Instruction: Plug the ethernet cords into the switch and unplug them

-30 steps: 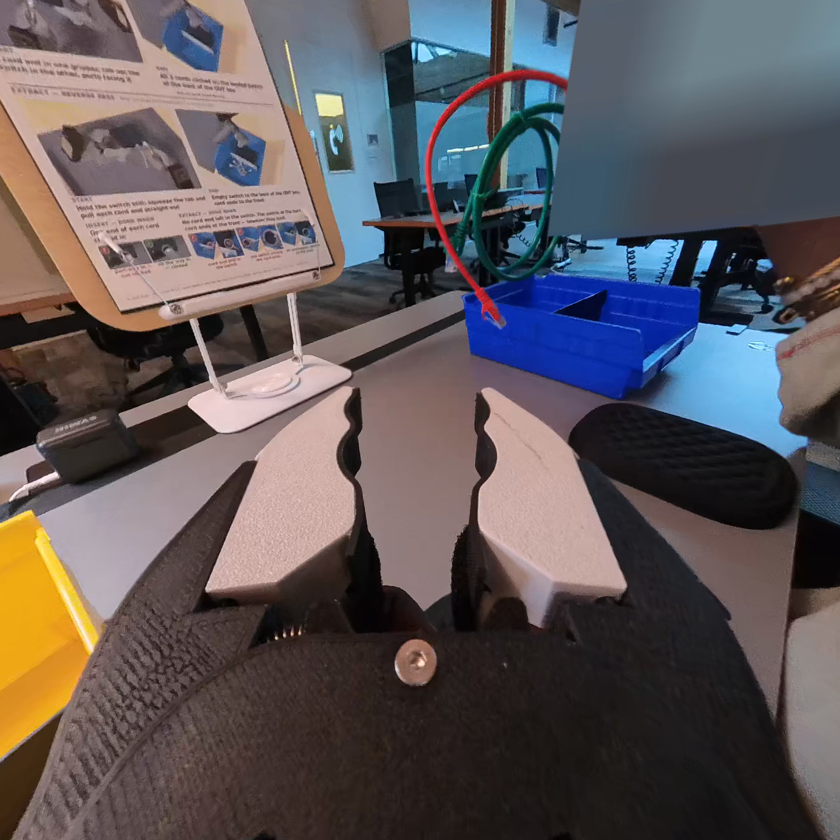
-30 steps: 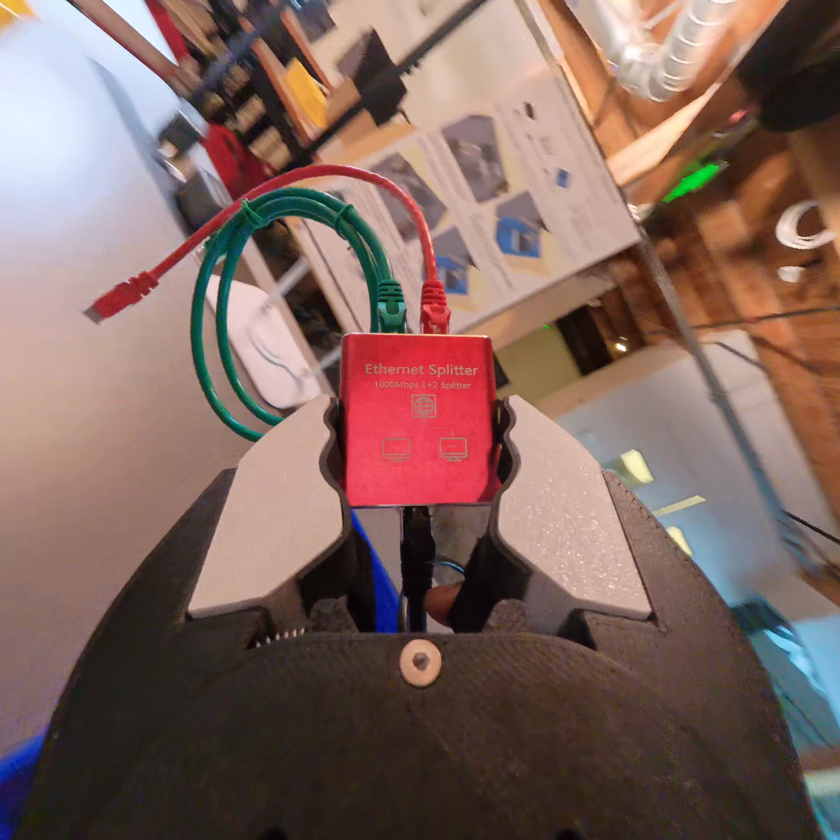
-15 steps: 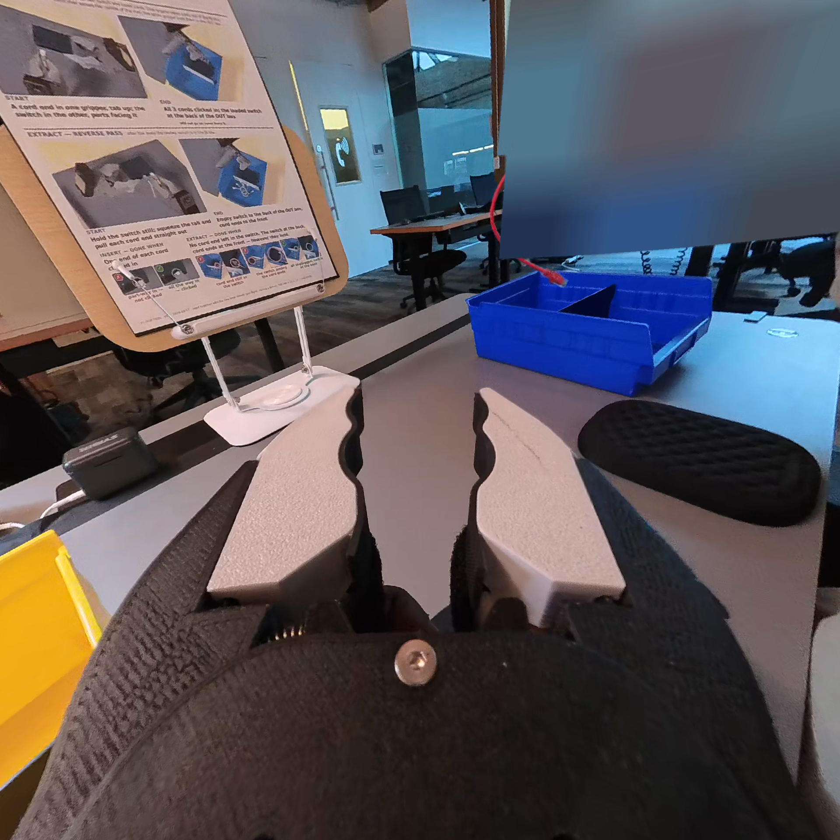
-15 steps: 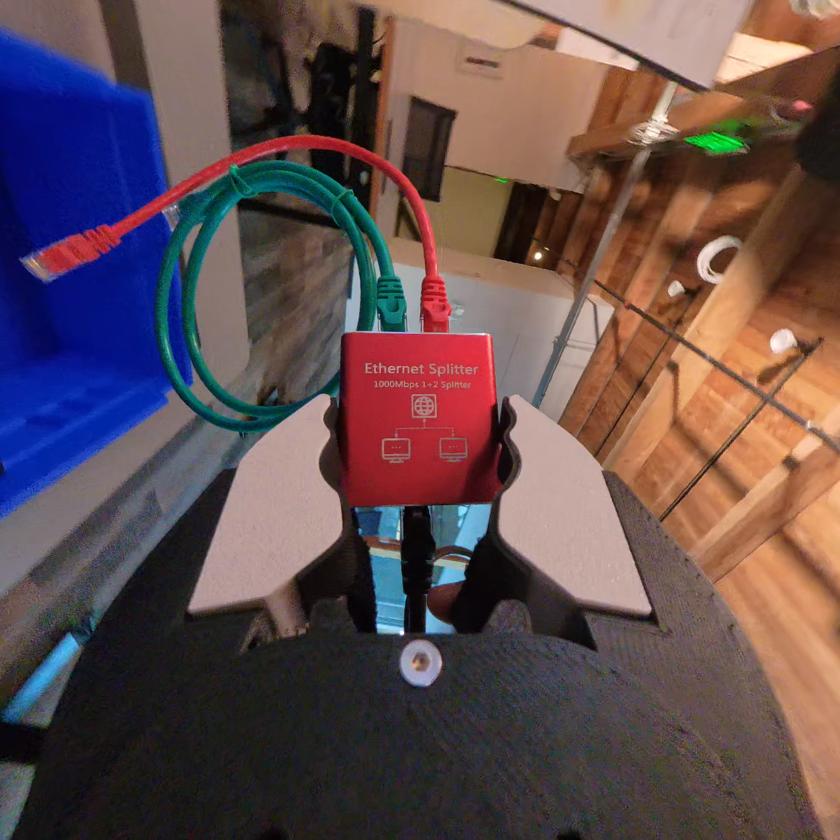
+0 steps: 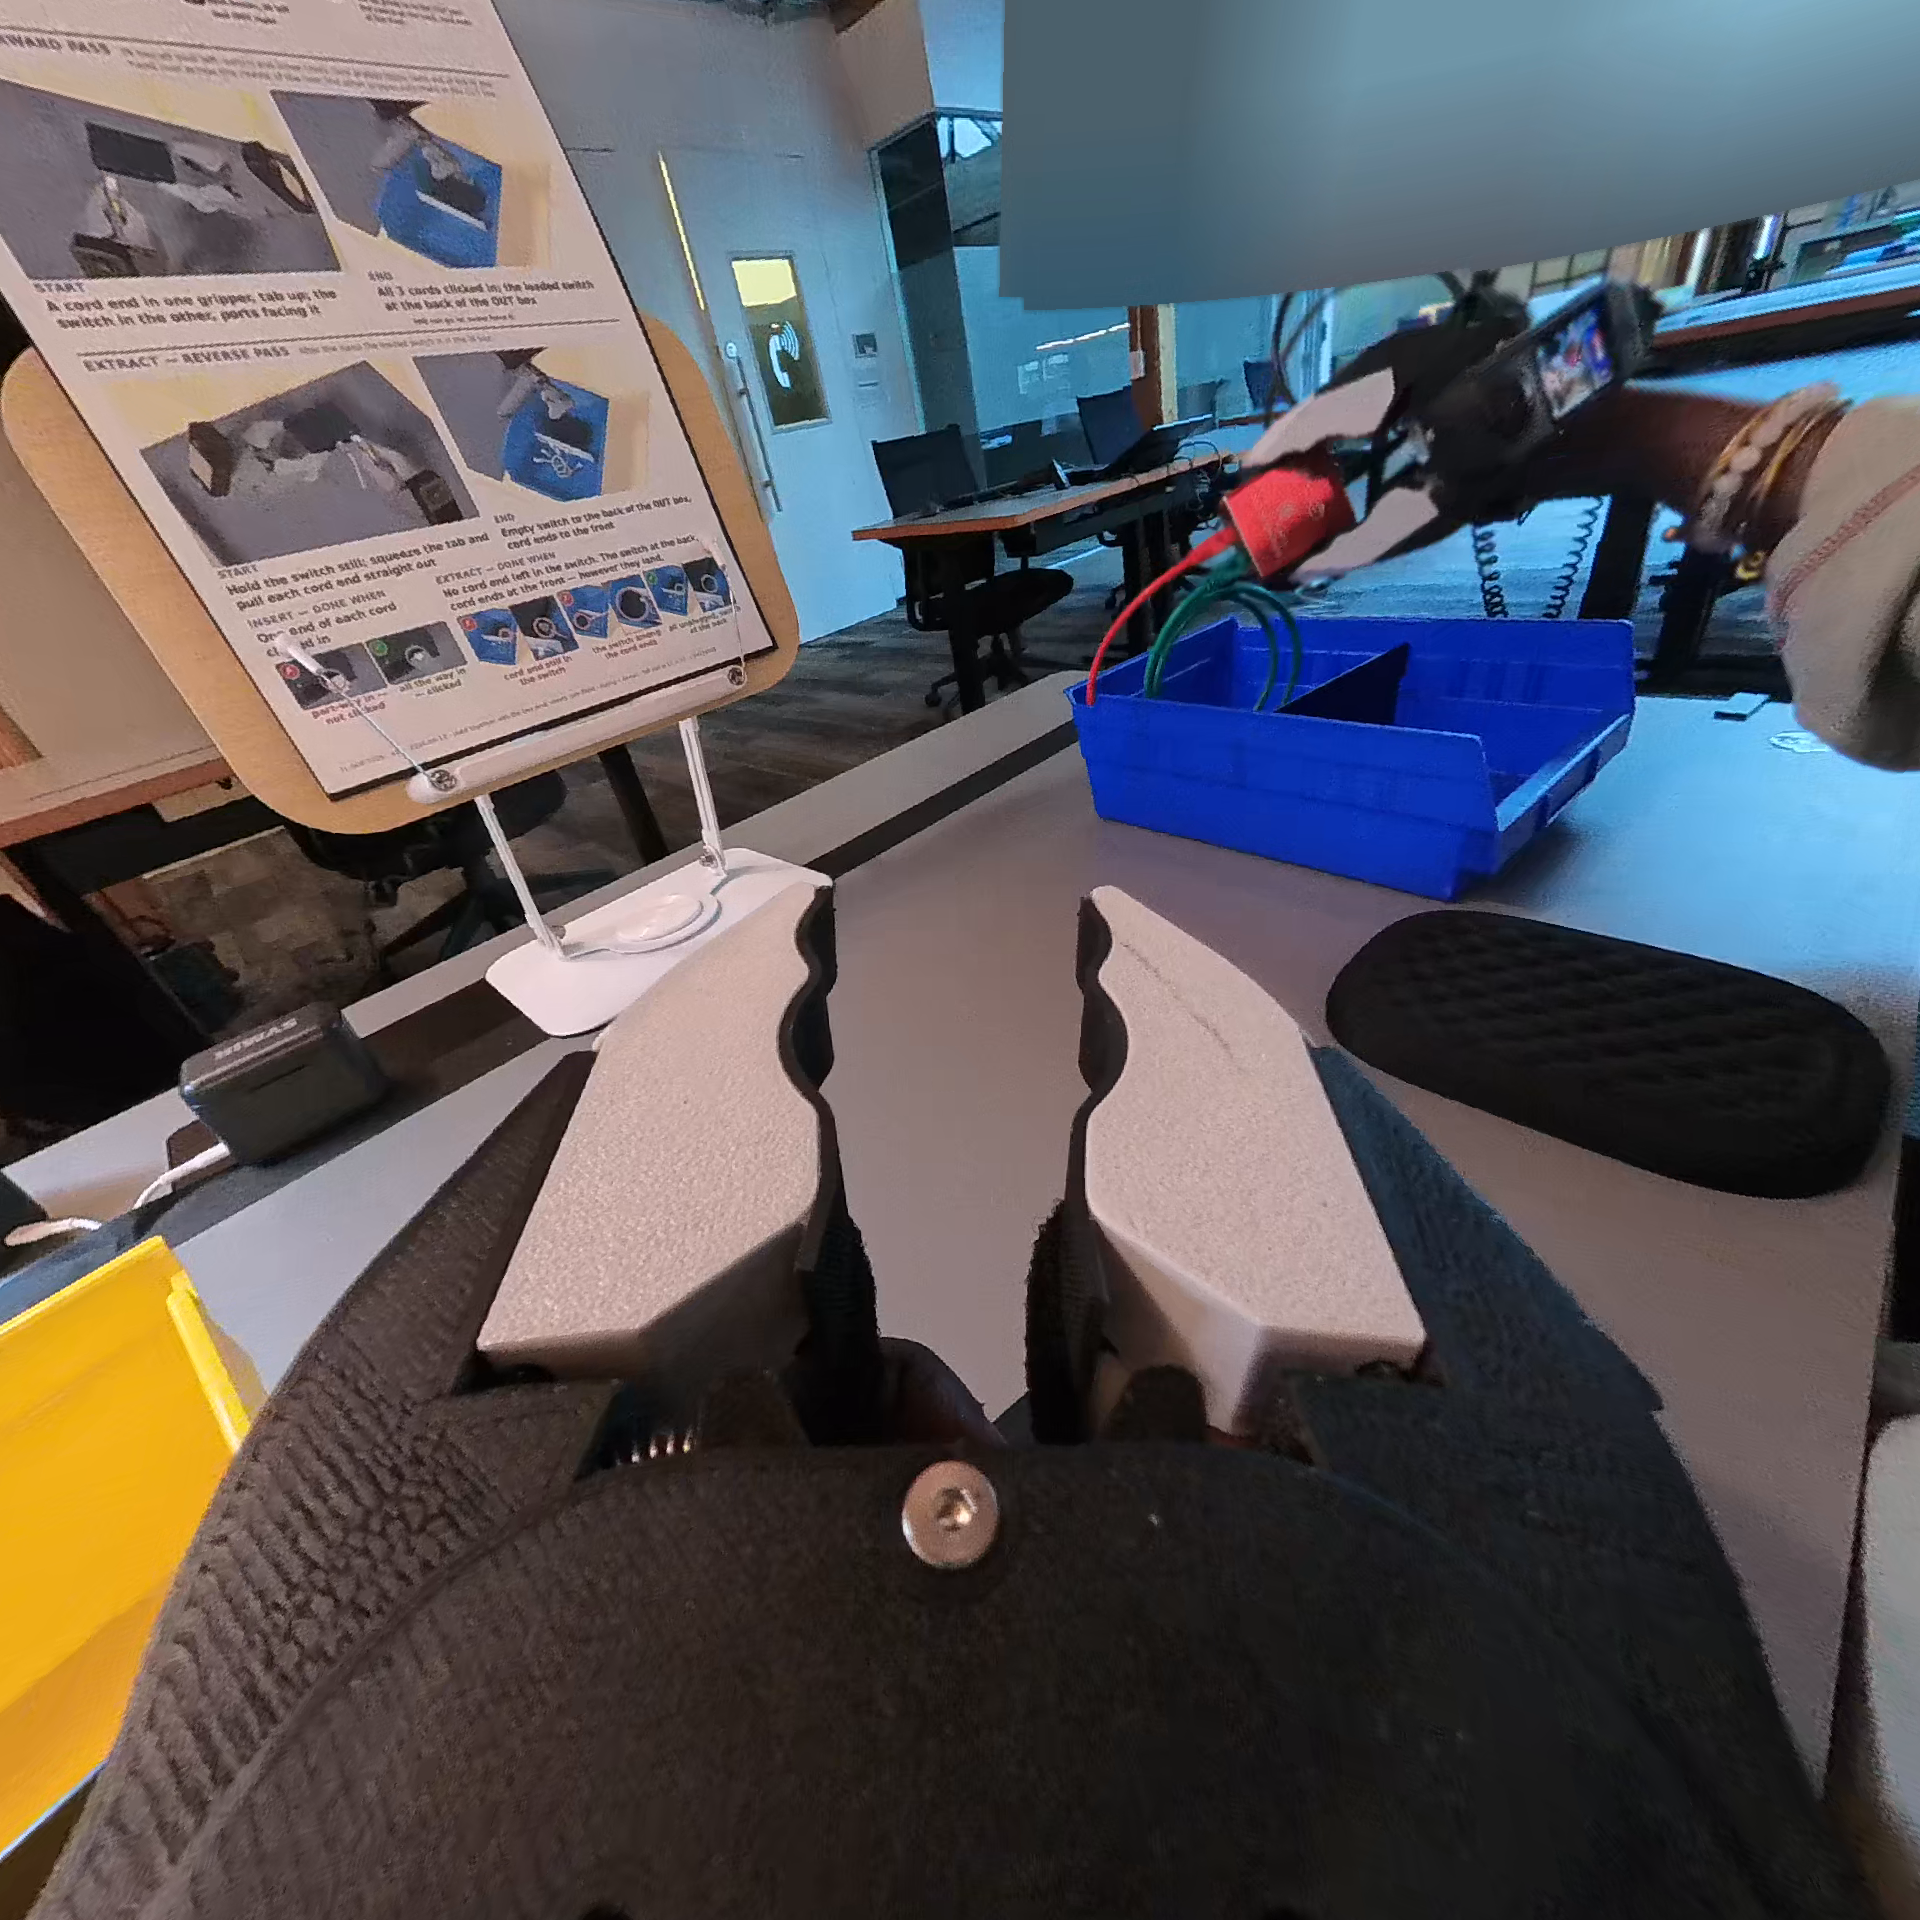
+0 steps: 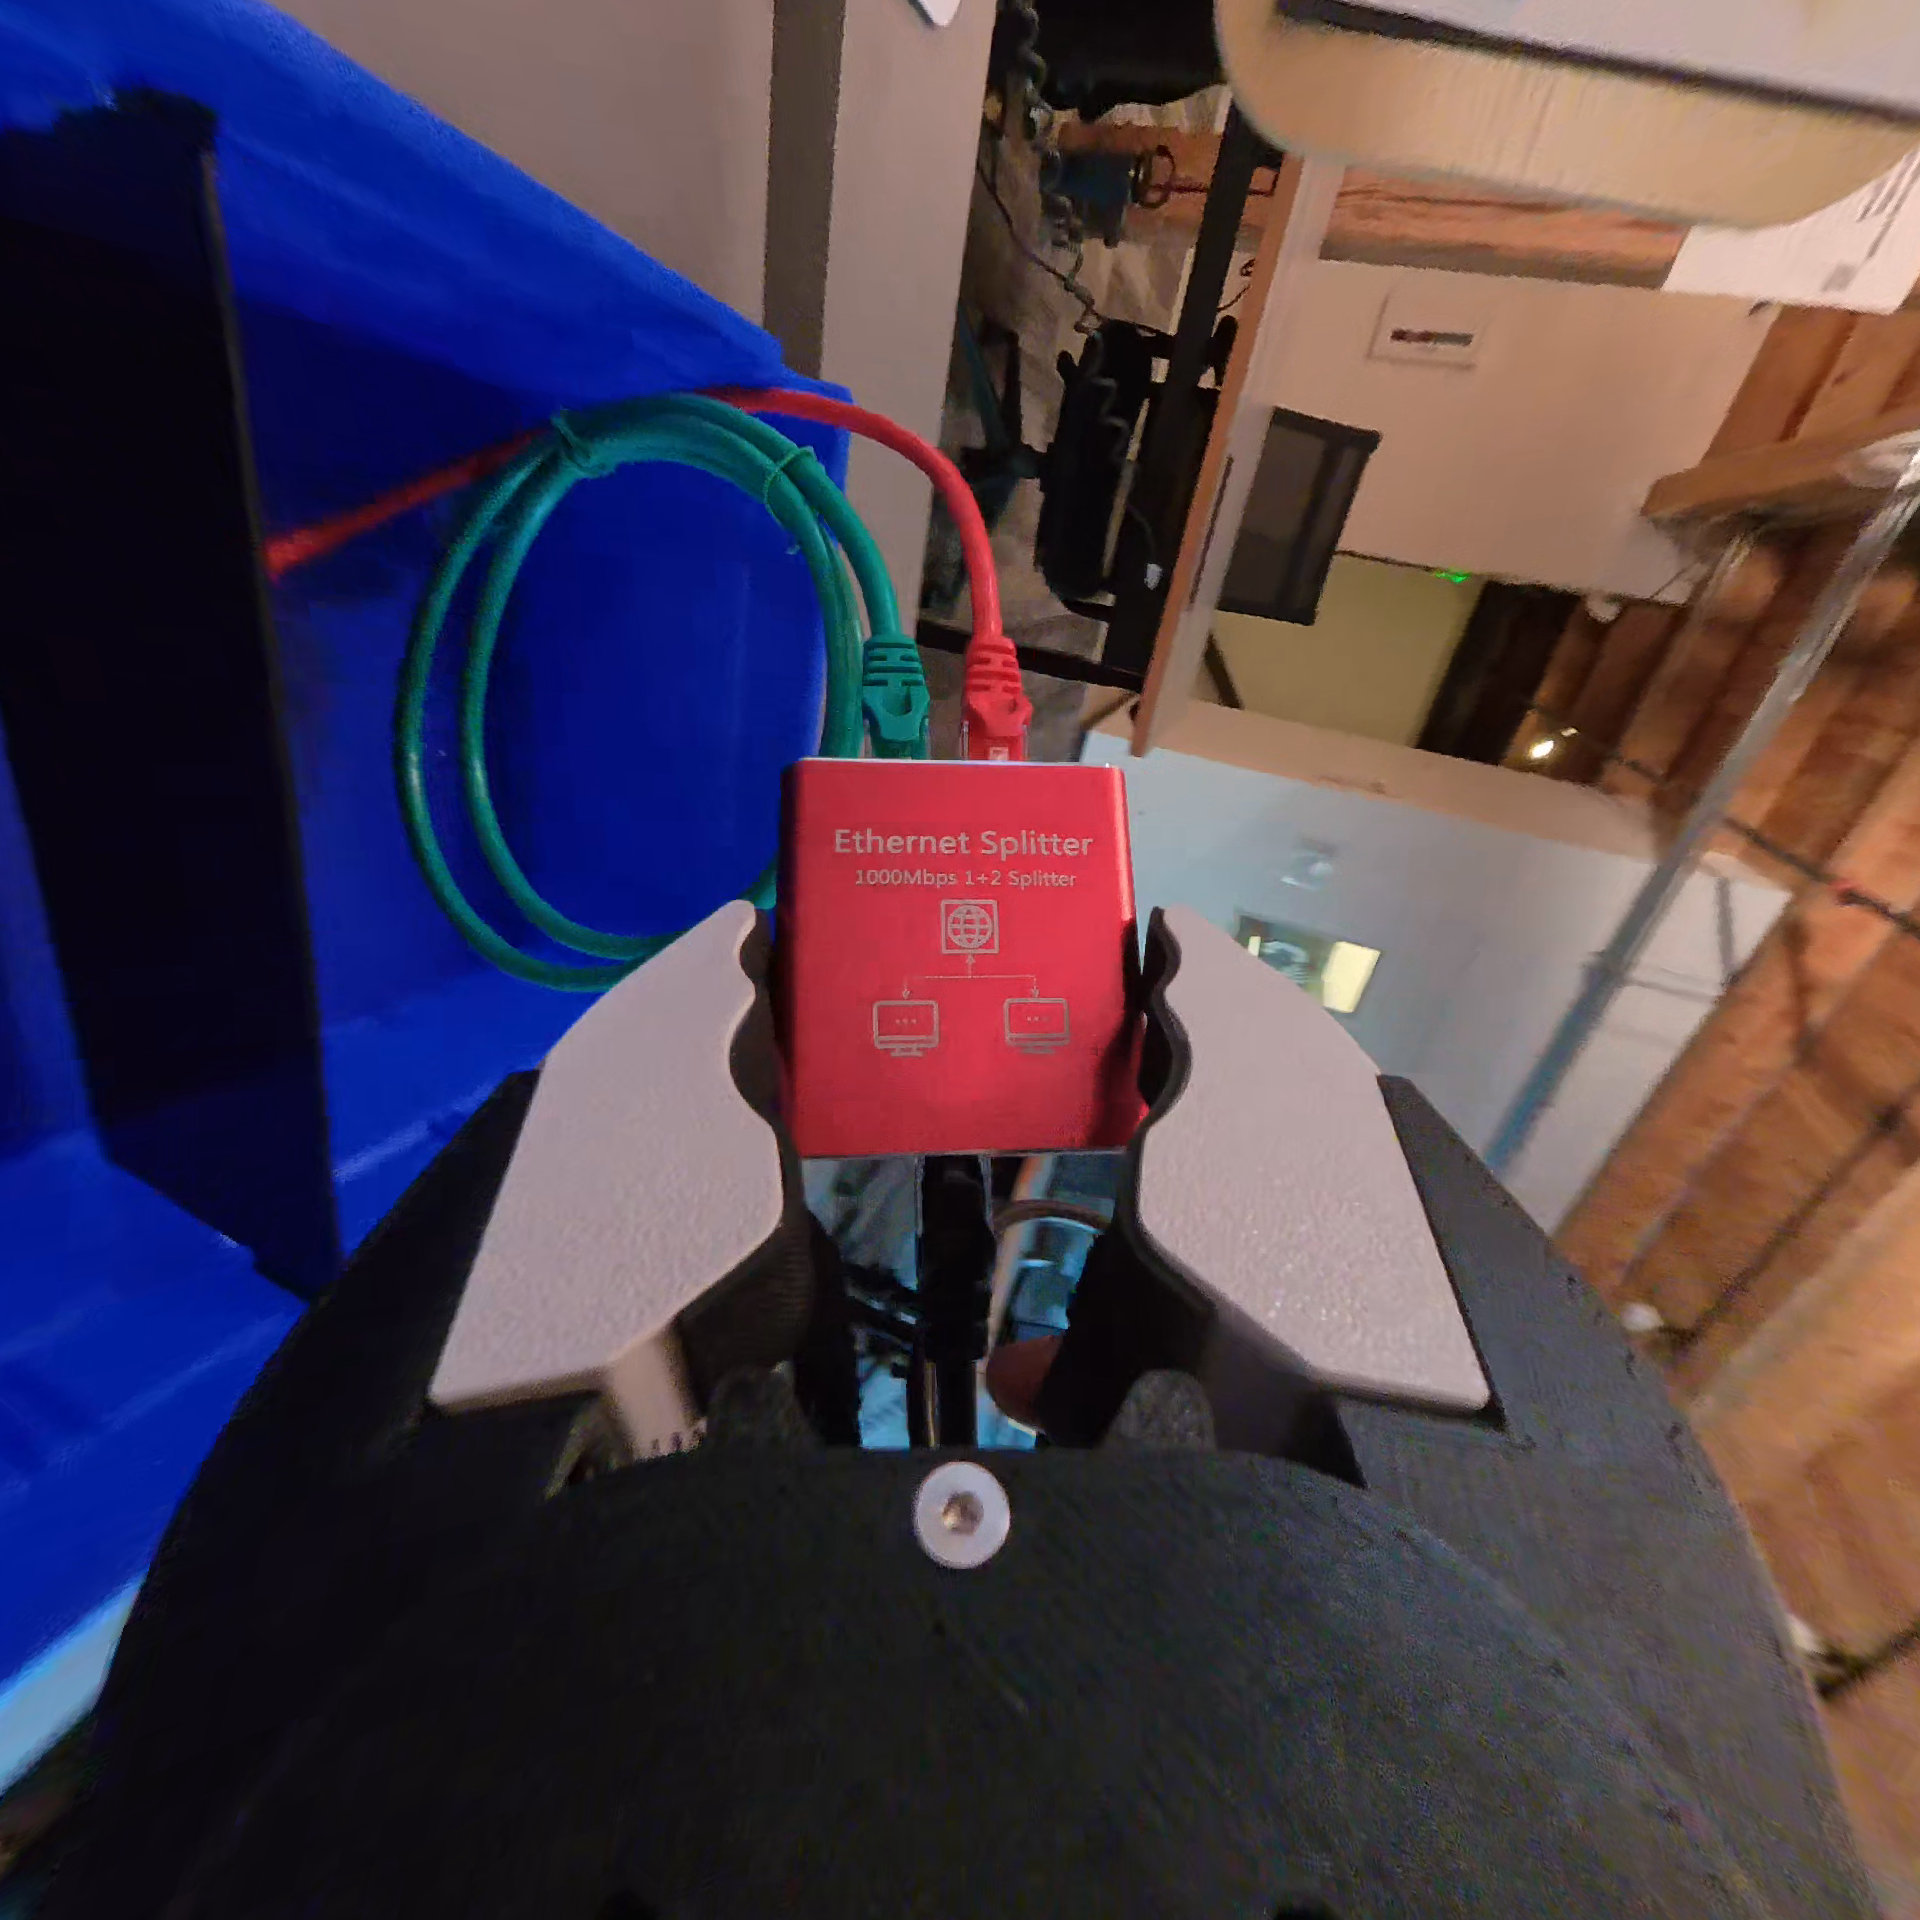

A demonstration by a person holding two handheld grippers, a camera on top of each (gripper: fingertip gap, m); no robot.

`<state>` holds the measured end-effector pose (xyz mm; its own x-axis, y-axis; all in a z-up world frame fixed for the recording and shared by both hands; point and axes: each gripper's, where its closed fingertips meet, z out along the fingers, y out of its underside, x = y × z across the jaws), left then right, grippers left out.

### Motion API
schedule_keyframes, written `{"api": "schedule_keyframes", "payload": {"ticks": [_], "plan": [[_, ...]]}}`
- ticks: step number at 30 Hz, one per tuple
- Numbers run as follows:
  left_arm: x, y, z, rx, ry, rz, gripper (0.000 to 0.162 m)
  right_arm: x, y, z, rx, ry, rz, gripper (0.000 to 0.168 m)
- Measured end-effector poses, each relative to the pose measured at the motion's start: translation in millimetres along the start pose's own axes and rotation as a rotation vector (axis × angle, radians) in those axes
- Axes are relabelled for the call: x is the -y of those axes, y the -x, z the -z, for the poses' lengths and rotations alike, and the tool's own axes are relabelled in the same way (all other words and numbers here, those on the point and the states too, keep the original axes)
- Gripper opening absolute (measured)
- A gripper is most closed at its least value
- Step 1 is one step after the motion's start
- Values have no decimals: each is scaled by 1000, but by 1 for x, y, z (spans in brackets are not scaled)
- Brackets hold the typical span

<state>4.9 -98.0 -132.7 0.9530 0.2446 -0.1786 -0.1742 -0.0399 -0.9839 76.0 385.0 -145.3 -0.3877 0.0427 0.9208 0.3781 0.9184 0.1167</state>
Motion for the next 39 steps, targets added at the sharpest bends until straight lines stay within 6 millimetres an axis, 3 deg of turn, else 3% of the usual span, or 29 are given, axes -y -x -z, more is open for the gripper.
{"api": "schedule_keyframes", "payload": {"ticks": [3,12,17,23,30,33,39], "plan": [[3,-2,0,-7,-10,-1,40,-5,19,-13,26,-41,-139,68],[5,-7,-3,-16,-10,-19,40,-14,41,-33,114,-143,-505,69],[6,-10,-4,-23,-8,-25,40,-28,68,-42,228,-34,-616,70],[6,-11,-4,-27,-7,-25,40,-31,77,-40,419,16,-915,86],[7,-11,-2,-25,-5,-37,40,-40,97,-52,536,184,-945,99],[9,-9,1,-17,-10,-37,40,-35,93,-52,563,144,-1029,105],[12,-6,5,-3,-11,-48,40,-39,48,-32,393,-3,-1148,104]]}}
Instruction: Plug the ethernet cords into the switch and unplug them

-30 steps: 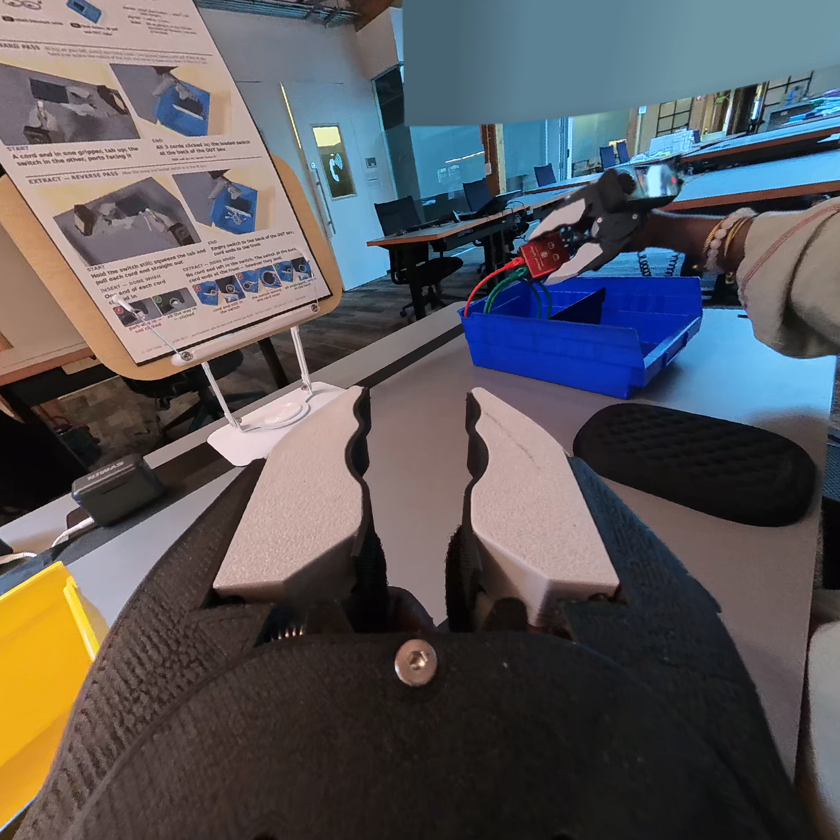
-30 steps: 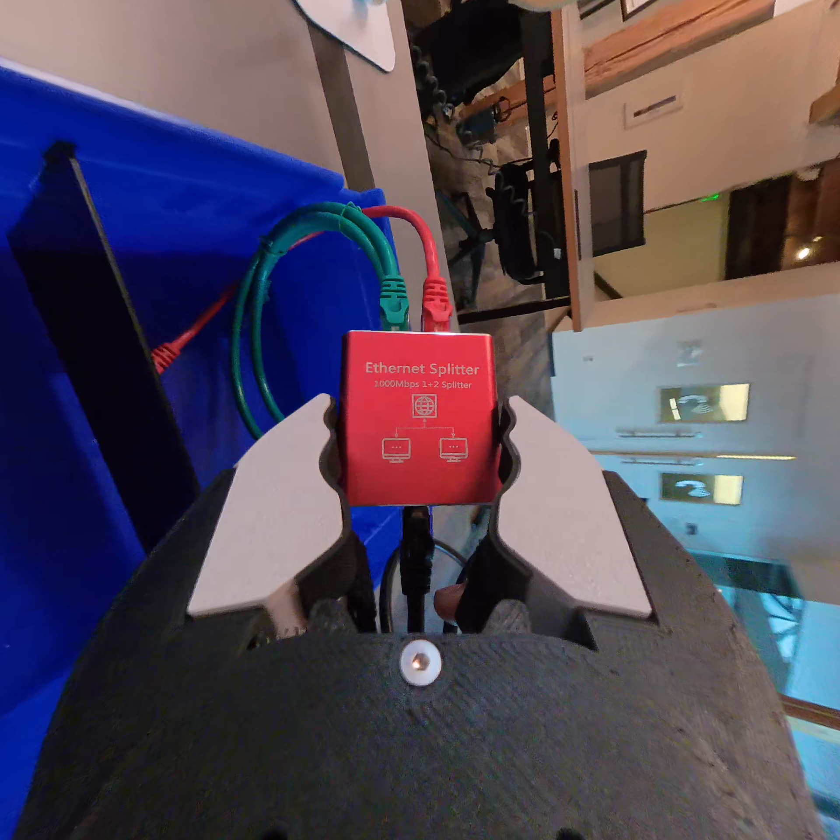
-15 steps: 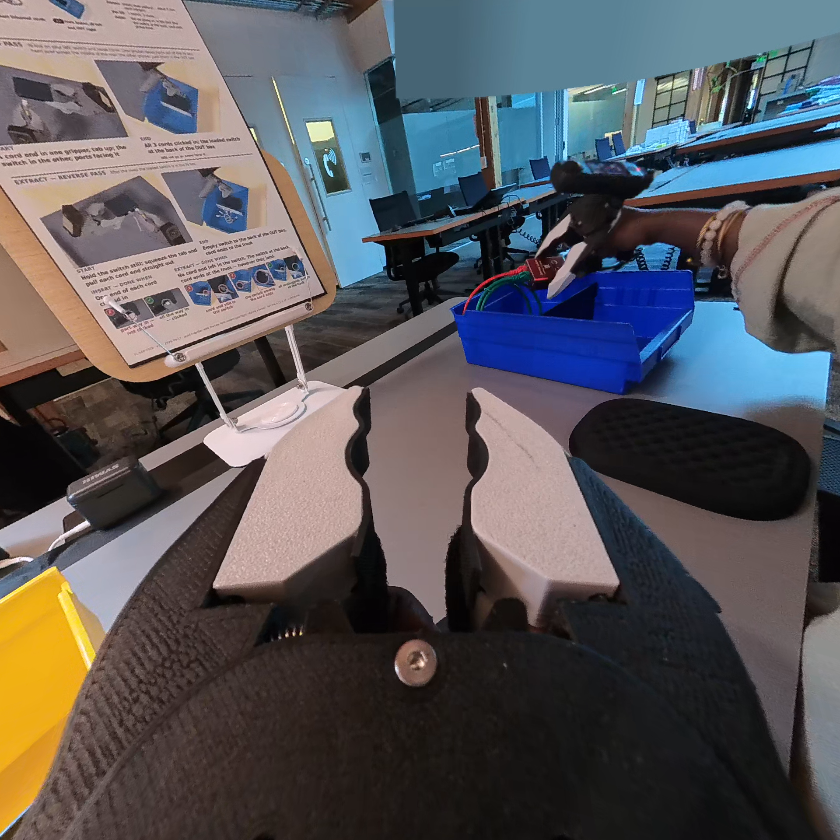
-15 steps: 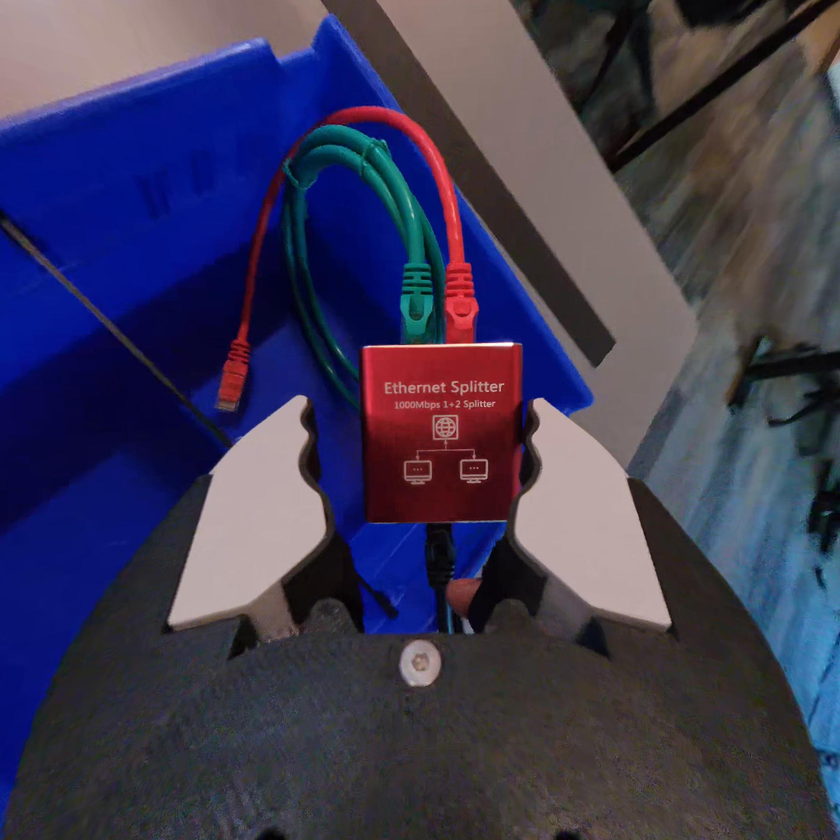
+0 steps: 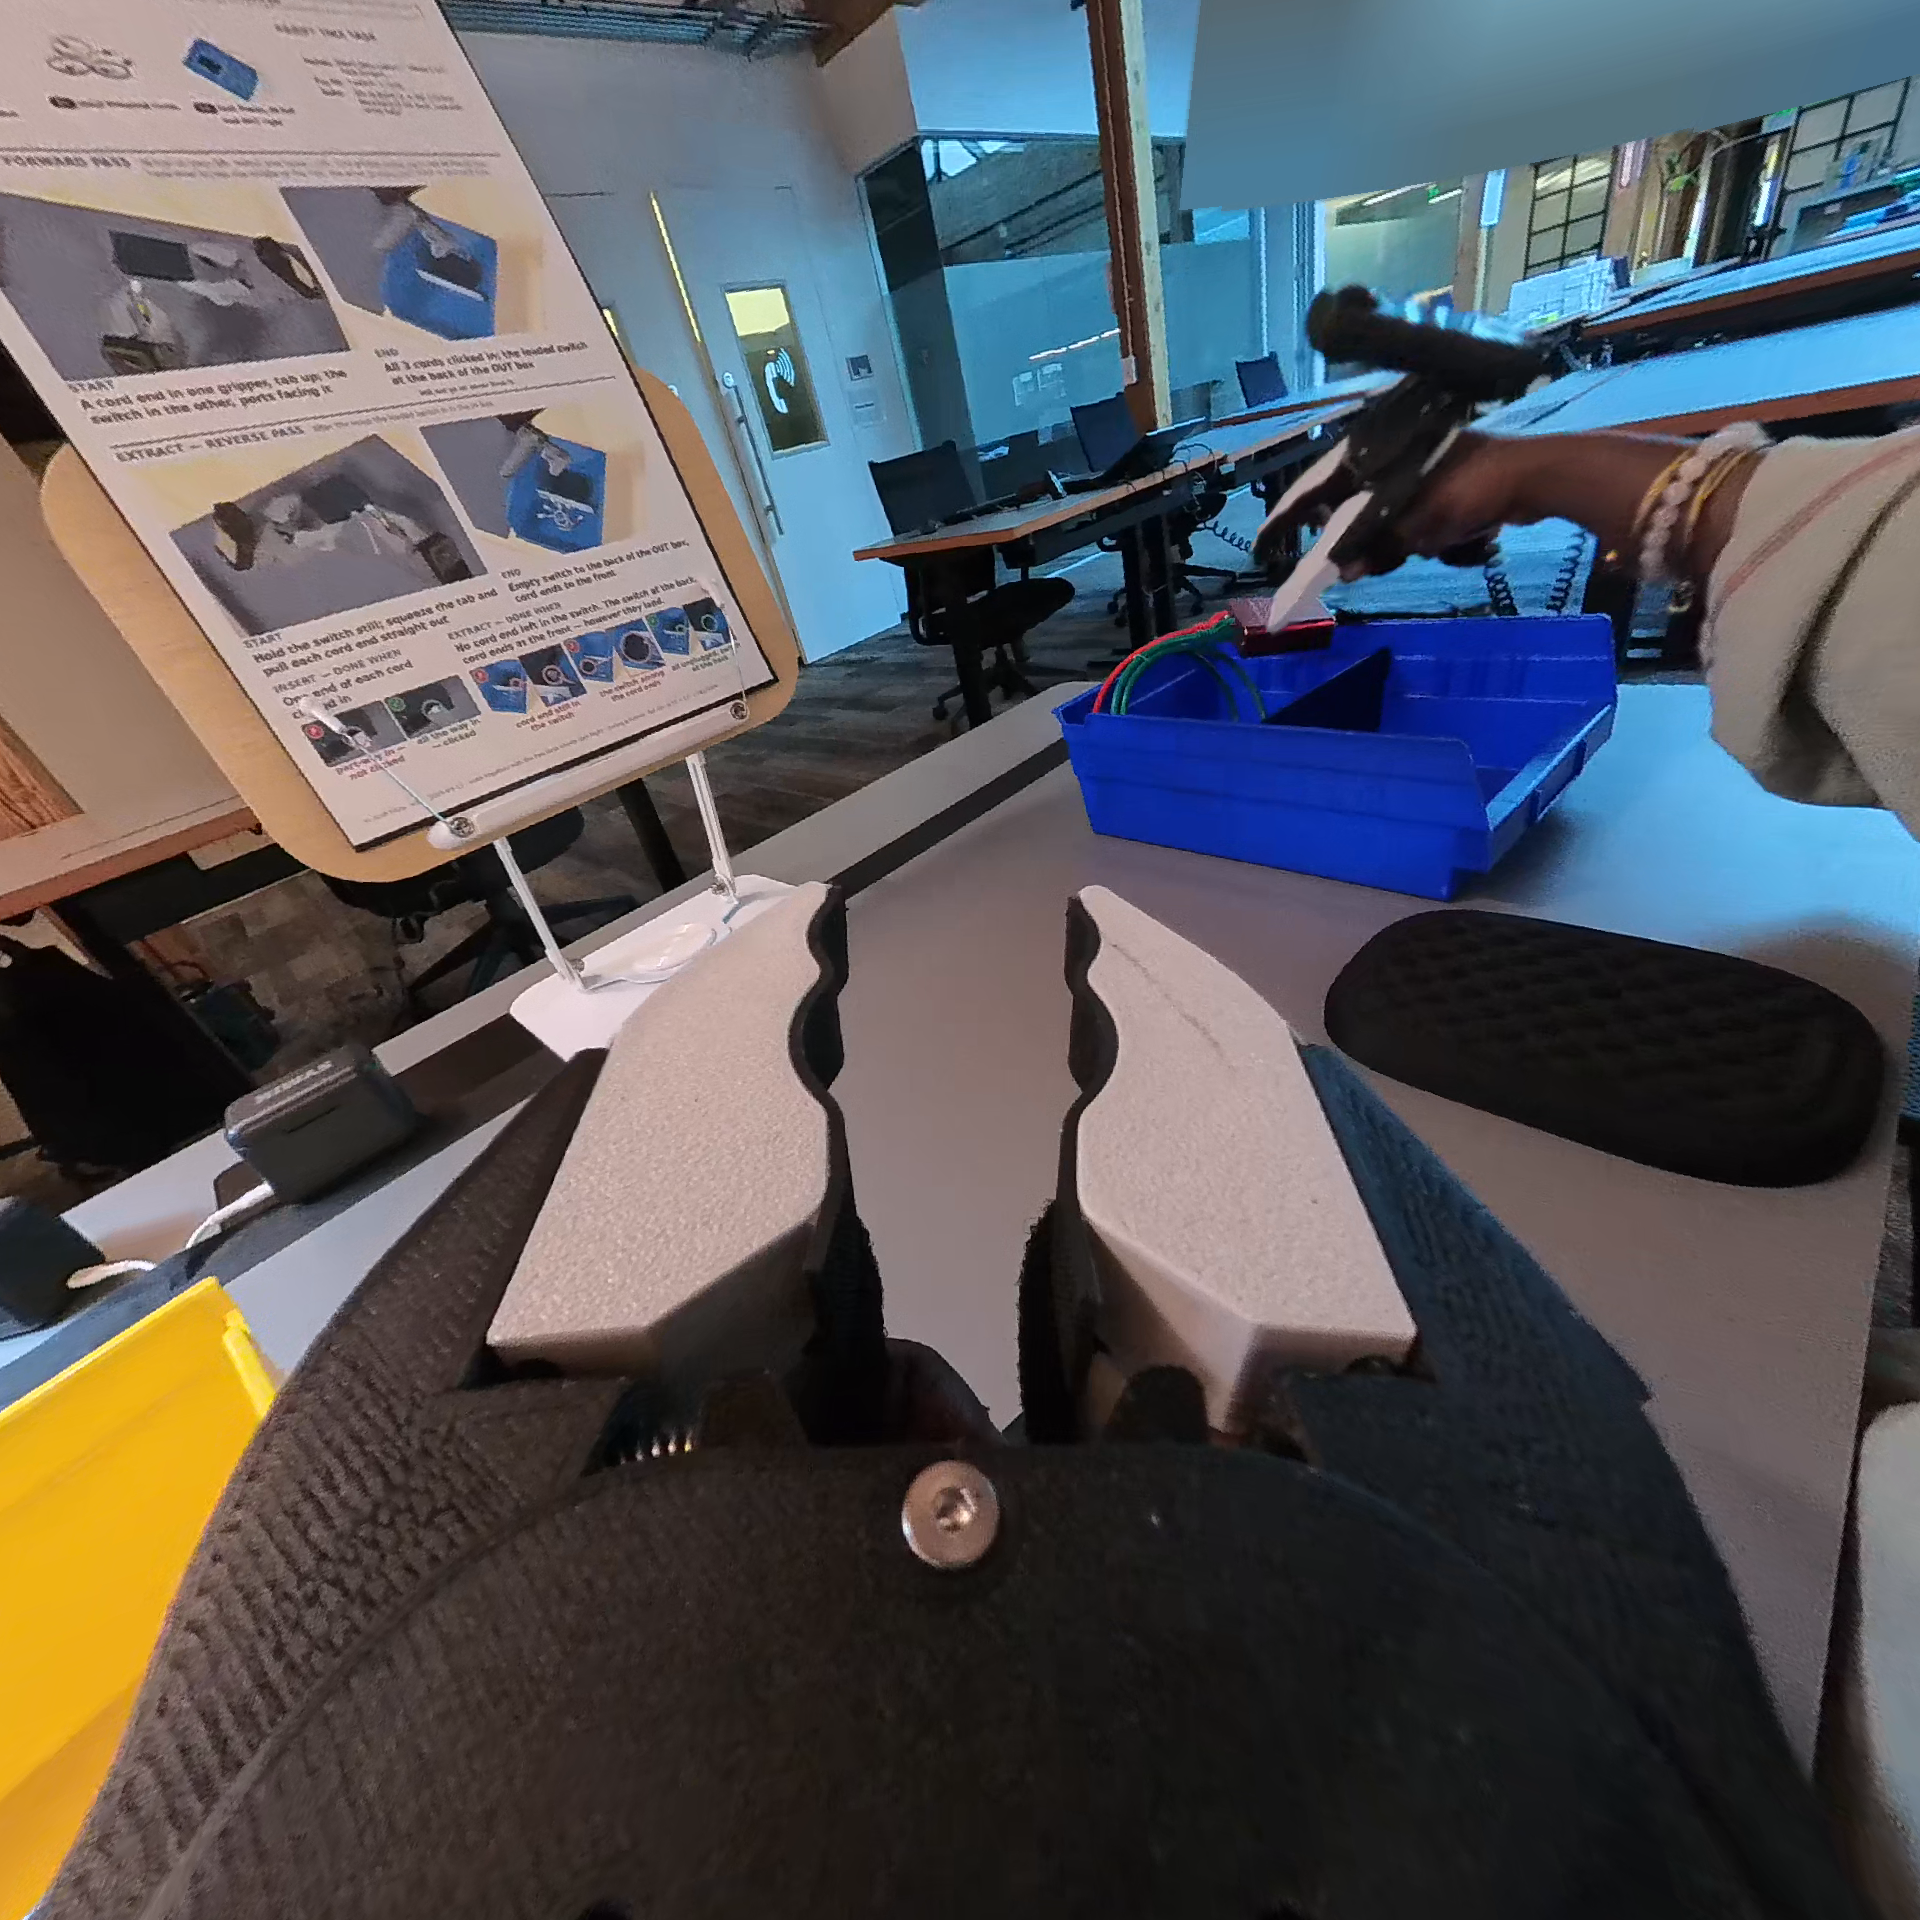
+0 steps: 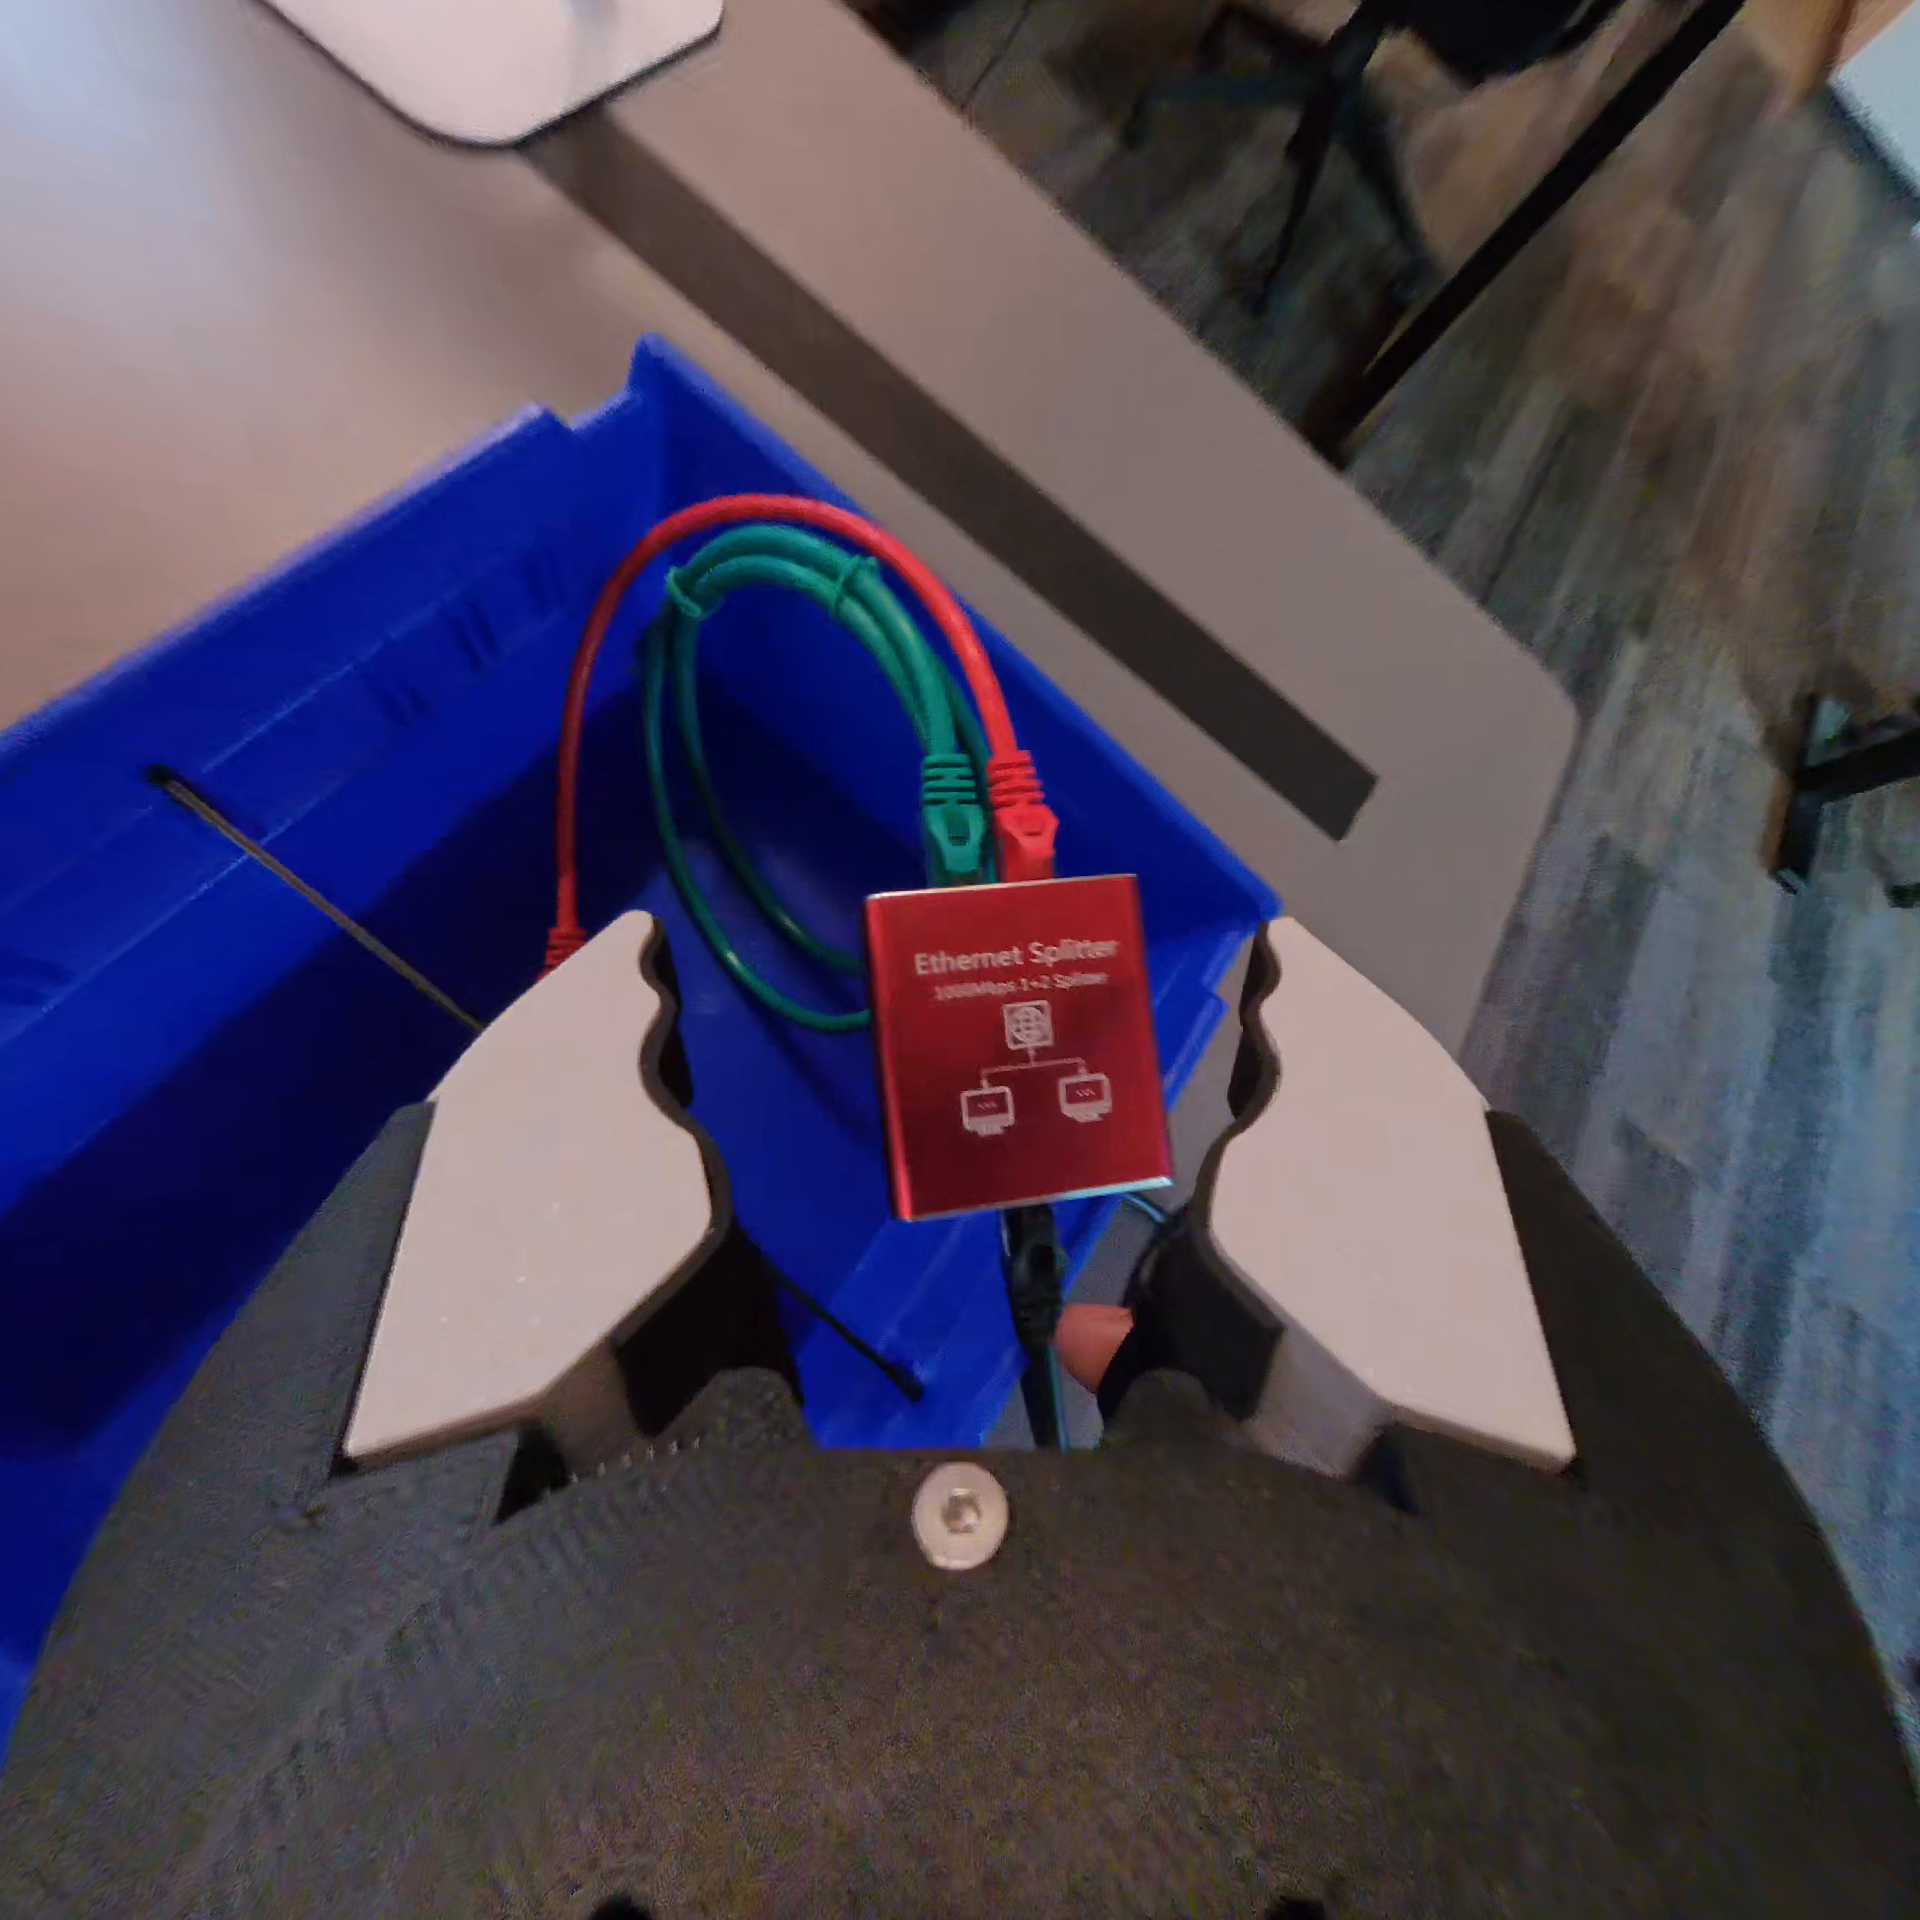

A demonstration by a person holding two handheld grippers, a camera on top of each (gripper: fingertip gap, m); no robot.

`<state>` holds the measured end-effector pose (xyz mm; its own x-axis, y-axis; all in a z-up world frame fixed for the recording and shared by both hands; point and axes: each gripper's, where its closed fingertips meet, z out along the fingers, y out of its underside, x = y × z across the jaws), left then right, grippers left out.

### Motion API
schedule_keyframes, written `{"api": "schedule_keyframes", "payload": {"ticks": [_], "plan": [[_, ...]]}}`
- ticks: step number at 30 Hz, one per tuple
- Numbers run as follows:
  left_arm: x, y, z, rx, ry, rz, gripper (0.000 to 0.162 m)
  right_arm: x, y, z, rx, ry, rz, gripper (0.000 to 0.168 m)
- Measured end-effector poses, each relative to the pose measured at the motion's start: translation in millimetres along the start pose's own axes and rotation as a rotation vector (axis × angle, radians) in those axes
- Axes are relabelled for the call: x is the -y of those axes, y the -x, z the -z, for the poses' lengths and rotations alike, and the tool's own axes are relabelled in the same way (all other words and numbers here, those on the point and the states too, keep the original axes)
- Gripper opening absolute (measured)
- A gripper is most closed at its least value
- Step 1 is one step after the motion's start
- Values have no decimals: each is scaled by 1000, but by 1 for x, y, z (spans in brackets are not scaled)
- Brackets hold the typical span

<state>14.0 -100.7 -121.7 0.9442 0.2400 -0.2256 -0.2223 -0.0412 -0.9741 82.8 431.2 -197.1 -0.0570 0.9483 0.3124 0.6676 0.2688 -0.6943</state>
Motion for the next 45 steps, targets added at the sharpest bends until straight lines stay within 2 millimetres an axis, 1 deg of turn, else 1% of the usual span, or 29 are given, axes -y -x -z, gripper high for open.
{"api": "schedule_keyframes", "payload": {"ticks": [2,3,4,5,7,9,11,13,15,17,18,20,23,26,28,29,30,31,32,35,39,42,45], "plan": [[0,2,1,10,4,-7,40,9,-4,19,-43,-62,-10,99],[1,3,2,14,7,-10,40,15,-2,29,-49,-105,-28,96],[0,5,4,19,12,-15,40,23,4,40,-41,-157,-52,94],[-1,7,5,28,20,-20,40,31,13,50,-22,-212,-81,96],[-3,13,8,53,48,-22,41,43,38,69,36,-298,-158,94],[-7,18,12,69,83,-17,43,49,70,81,98,-347,-227,94],[-12,22,17,91,132,-15,49,50,104,89,134,-368,-248,94],[-21,25,23,111,194,-13,55,47,135,91,122,-374,-258,92],[-37,28,33,141,295,-23,64,40,160,85,81,-367,-291,88],[-55,36,47,206,396,-37,72,24,182,72,27,-298,-301,94],[-63,40,54,240,435,-34,75,15,188,65,-29,-261,-299,96],[-78,45,70,309,495,-11,77,2,195,57,-120,-223,-309,95],[-104,53,97,406,617,-54,80,-6,204,46,-152,-229,-348,86],[-131,51,107,403,723,-65,80,-21,201,34,-189,-176,-353,75],[-145,53,110,423,768,-62,75,-27,202,28,-178,-144,-358,65],[-149,56,110,441,762,-64,68,-28,202,26,-179,-138,-351,59],[-152,58,108,452,750,-66,54,-28,204,25,-166,-136,-335,47],[-154,60,106,459,733,-71,31,-26,209,23,-130,-142,-320,34],[-154,65,104,495,713,-85,20,-24,213,20,-100,-145,-307,26],[-154,70,95,526,697,-93,19,-20,216,16,-122,-118,-217,25],[-155,72,78,510,675,-76,20,-11,222,7,-144,-54,-114,25],[-155,74,65,507,665,-64,20,-2,231,2,-138,-40,-79,26],[-155,73,52,491,654,-70,21,9,244,-3,-94,-69,-87,28]]}}
